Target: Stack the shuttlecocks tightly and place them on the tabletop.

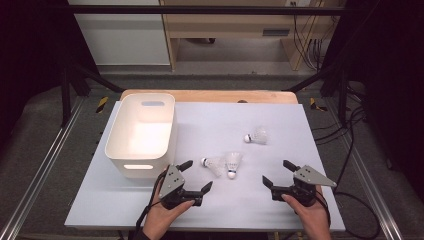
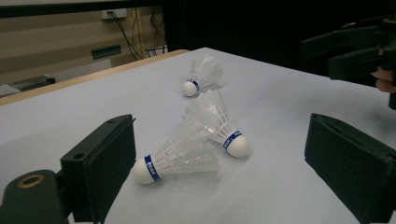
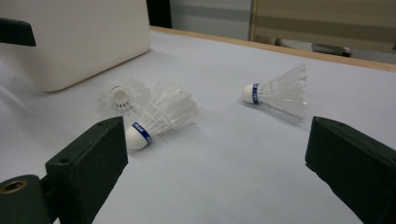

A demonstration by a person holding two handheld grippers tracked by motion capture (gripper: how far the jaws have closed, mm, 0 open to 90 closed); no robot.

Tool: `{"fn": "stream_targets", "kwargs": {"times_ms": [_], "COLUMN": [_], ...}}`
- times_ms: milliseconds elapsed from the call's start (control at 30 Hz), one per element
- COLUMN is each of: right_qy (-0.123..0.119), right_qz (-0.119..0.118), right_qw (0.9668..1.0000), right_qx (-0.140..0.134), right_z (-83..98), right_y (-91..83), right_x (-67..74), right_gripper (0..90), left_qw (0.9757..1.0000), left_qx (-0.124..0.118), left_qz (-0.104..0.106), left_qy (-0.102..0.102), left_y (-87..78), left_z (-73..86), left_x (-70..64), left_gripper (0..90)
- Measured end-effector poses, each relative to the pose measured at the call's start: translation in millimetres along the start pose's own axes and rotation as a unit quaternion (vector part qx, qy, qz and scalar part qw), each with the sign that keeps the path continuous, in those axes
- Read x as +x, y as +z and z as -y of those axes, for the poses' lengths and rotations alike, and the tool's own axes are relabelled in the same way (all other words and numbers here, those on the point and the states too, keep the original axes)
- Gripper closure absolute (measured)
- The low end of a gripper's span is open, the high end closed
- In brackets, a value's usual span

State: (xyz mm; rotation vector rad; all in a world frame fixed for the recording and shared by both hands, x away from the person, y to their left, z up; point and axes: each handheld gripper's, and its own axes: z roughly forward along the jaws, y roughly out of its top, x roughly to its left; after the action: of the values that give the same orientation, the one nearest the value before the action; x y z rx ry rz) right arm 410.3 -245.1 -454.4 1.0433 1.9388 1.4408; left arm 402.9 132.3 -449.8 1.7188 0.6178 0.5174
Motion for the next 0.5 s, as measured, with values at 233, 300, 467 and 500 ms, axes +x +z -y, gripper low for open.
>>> {"fn": "stream_targets", "kwargs": {"times_ms": [233, 300, 467, 500], "right_qy": [-0.039, -0.048, -0.075, -0.079], "right_qz": [-0.036, -0.046, -0.058, -0.06], "right_qw": [0.9936, 0.9907, 0.9835, 0.9821], "right_qx": [0.1, 0.118, 0.154, 0.16], "right_z": [-39.4, -49.8, -69.4, -72.5], "right_y": [27.9, 37.7, 61.4, 66.5], "right_x": [5.6, 7.2, 12.0, 13.3], "right_gripper": [8.5, 8.5, 7.9, 8.0], "left_qw": [0.9998, 0.9998, 0.9993, 0.9993], "left_qx": [-0.018, -0.02, -0.03, -0.032], "left_qz": [-0.004, -0.009, -0.018, -0.019], "left_qy": [-0.007, -0.003, -0.01, -0.01], "left_y": [-28.7, -35.1, -50.5, -52.0], "left_z": [9.5, 12.4, 17.3, 17.9], "left_x": [1.0, 2.2, 7.1, 7.3], "left_gripper": [6.4, 6.2, 5.8, 5.5]}}
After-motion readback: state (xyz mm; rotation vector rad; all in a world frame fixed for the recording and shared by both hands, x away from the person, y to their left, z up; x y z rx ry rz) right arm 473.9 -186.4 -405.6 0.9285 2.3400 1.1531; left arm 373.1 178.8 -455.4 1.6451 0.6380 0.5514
